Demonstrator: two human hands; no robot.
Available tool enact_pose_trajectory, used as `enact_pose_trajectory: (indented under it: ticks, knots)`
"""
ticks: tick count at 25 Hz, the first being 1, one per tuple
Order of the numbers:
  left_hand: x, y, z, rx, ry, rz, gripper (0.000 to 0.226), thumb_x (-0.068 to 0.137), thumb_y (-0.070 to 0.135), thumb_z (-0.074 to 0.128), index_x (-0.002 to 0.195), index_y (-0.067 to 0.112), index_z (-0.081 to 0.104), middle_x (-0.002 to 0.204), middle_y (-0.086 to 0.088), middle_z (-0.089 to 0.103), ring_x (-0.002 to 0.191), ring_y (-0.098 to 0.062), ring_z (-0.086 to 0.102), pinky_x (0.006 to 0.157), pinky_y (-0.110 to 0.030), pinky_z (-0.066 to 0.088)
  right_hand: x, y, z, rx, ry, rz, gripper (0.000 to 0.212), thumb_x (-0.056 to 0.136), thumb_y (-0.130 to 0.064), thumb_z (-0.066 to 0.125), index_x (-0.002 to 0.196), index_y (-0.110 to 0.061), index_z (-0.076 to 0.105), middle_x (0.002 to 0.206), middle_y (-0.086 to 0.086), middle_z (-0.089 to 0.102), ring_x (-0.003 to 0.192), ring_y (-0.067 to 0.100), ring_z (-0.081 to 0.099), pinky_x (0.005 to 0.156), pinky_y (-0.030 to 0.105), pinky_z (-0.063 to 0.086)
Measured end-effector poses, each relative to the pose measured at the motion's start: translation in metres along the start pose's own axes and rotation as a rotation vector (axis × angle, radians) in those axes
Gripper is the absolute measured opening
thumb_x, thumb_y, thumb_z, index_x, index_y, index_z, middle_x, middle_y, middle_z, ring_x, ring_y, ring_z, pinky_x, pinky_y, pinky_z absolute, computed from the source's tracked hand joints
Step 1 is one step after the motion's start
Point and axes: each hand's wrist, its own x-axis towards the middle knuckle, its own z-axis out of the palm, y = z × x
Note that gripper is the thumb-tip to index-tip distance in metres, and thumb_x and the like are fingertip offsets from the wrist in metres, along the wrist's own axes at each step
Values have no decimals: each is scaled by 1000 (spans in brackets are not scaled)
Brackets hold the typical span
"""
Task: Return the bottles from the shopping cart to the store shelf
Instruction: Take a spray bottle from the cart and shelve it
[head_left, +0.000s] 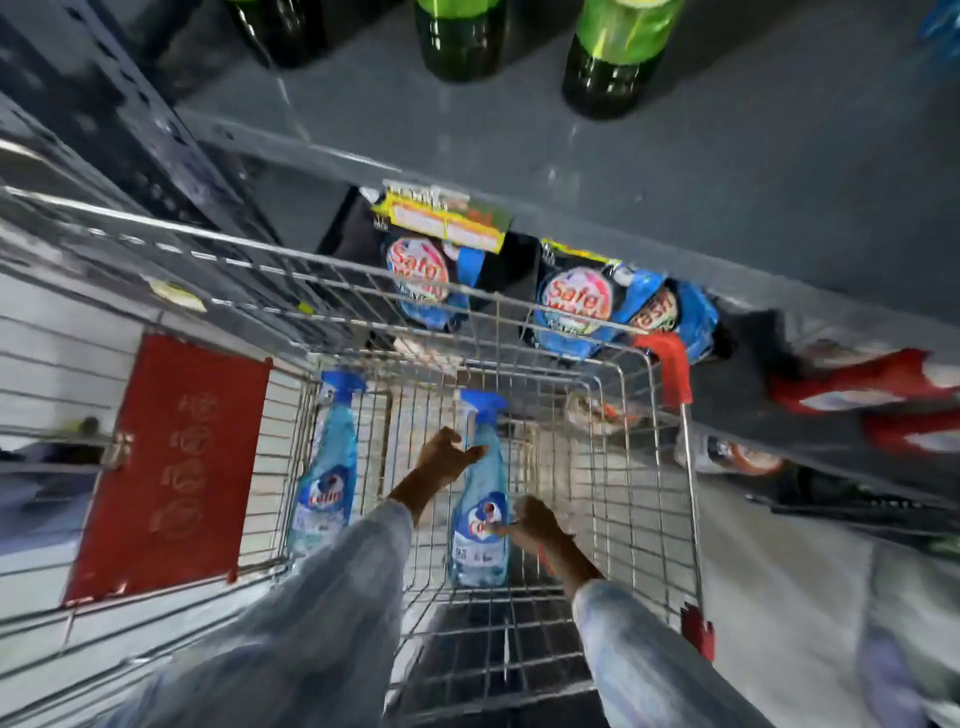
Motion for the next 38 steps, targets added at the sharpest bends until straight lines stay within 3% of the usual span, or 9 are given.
enact_pose_trajectory:
  ticks: [3,7,12,16,21,23,26,34,38]
  knots:
    - [15,-40,25,-113,-211,-61,40,70,31,77,90,-3,67,92,-25,68,83,-29,68,86,-51,54,13,18,13,52,-104,47,55,70,-10,76,116,6,51,121,19,60,107,29,59,84,29,48]
    - [38,-71,41,-255,-287,-67,101,38,58,86,116,0,56,116,-24,64,106,-39,63,96,-55,49,32,25,19,26,-118,-19,66,59,-15,81,115,5,52,120,22,62,107,34,60,96,44,50]
    - [-29,-14,8,-429,-334,53,26,82,7,64,98,17,47,93,0,69,77,-14,68,56,-32,57,2,0,-6,93,46,-78,49,74,-5,72,114,9,46,113,19,61,105,31,60,77,33,55]
    - [-80,30,-27,-449,-254,253,49,60,26,83,96,27,49,89,7,66,78,-8,65,55,-30,58,-48,-33,-50,7,143,-260,55,76,-23,72,116,2,43,118,18,60,106,33,59,79,38,46]
    - [-163,115,-54,-365,-22,592,42,70,3,75,99,23,52,93,-5,63,80,-11,63,66,-22,57,-136,-56,-112,199,385,-600,49,75,-32,68,114,-14,44,112,17,61,99,27,61,84,41,49]
    - [-198,158,-57,-300,77,765,49,65,15,80,104,25,53,97,-3,65,84,-13,64,73,-19,54,-173,-62,-147,298,404,-737,44,81,-29,63,119,-23,42,121,11,57,105,10,62,92,28,51]
    - [-245,235,-42,-351,65,941,53,68,5,78,112,18,51,103,-5,67,88,-11,66,77,-16,53,-231,-63,-217,396,430,-882,36,86,-4,56,117,-16,43,112,-2,55,92,-17,57,84,5,46]
    - [-273,412,74,-308,-4,1169,52,65,17,80,112,1,62,112,-19,69,101,-28,66,94,-41,53,-289,-1,-391,464,729,-1025,36,85,9,52,117,-4,43,102,-9,55,85,-18,58,79,4,47]
    - [-270,474,156,-307,-123,1182,42,71,5,75,109,-2,61,111,-15,66,97,-21,62,94,-45,51,-277,54,-464,490,867,-980,42,84,-3,56,123,4,41,114,9,55,88,-15,59,83,8,49]
